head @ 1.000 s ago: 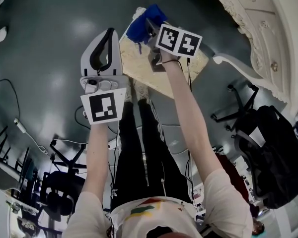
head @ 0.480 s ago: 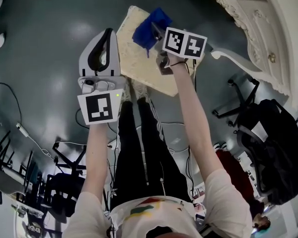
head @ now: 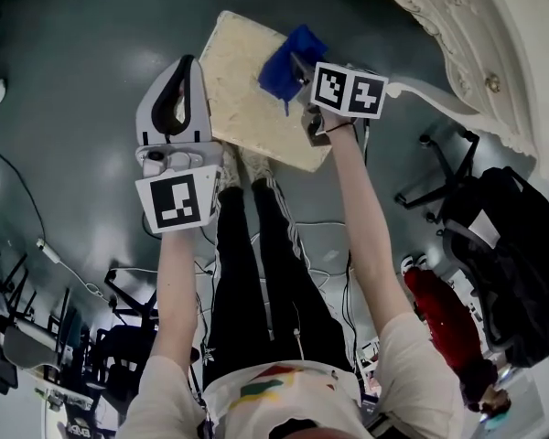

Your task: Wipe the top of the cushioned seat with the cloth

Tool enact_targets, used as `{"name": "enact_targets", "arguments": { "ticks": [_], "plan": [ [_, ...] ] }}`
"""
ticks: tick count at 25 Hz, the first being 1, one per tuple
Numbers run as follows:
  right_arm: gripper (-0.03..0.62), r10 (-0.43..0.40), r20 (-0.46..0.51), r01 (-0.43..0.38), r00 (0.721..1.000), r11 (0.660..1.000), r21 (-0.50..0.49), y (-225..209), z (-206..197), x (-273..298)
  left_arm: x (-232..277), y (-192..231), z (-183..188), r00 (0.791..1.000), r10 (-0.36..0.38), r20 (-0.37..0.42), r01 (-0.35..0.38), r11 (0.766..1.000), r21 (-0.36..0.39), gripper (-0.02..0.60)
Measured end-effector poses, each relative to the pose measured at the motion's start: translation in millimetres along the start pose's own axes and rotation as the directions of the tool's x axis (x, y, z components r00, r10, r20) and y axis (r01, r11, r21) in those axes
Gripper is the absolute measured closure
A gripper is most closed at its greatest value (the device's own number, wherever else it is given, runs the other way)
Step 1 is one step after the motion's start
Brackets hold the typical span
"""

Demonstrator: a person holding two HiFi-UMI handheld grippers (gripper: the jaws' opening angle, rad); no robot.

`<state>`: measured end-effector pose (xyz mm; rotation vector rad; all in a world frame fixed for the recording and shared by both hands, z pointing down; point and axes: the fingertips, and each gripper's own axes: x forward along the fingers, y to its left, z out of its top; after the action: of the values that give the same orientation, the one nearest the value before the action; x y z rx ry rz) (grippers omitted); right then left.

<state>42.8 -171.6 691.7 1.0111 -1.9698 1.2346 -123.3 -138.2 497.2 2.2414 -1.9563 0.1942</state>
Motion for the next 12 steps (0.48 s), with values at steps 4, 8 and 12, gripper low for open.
{"name": "enact_targets", "arguments": {
  "ticks": [4, 8, 12],
  "plan": [
    [0.559, -0.018, -0.011, 0.018, 1.000, 1.000, -0.018, -15, -7, -12, 3, -8, 4, 1.000, -0.012, 0.009, 0.012, 1.000, 0.007, 0.577],
    [0.559, -0.038, -0.025, 0.037, 0.999, 0.999, -0.031, -31, -17, -25, 3, -16, 8, 0.999, -0.031, 0.018, 0.030, 0.999, 0.011, 0.577],
    [0.559, -0.074, -0.035, 0.072, 0.997, 0.997, -0.036, -50, -28, -42, 2, -19, 14, 0.999, -0.036, 0.039, 0.035, 0.999, 0.009, 0.577]
  ]
}}
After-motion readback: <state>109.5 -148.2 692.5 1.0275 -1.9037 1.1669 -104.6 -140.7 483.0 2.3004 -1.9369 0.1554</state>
